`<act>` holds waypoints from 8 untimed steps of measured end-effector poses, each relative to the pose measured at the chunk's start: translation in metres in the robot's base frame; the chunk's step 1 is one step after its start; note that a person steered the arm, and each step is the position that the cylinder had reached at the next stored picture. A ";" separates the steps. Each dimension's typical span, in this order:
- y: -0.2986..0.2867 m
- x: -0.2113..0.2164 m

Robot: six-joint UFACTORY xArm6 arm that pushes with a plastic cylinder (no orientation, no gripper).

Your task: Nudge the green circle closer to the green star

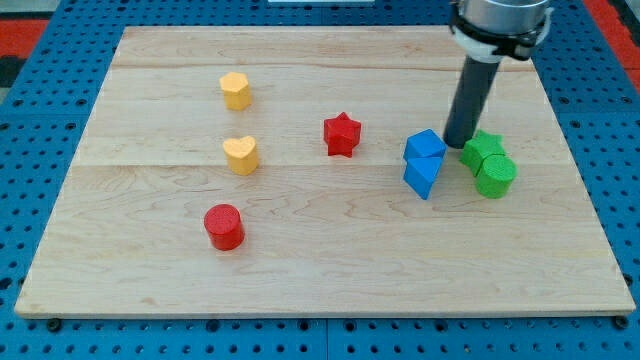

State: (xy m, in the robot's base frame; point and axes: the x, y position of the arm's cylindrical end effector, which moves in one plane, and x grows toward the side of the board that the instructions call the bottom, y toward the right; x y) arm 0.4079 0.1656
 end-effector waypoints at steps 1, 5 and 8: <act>0.000 -0.019; 0.120 0.038; 0.063 0.075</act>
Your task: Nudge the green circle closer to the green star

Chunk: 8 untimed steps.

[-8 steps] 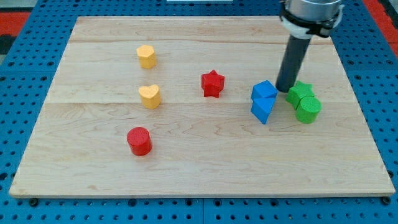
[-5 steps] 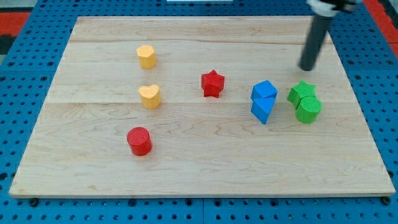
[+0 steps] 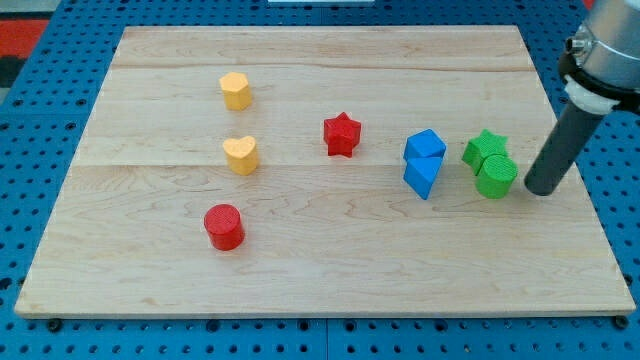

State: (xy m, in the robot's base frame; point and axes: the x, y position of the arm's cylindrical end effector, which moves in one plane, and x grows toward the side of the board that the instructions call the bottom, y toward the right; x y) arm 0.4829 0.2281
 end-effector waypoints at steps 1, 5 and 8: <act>-0.047 0.002; -0.085 0.006; -0.066 -0.004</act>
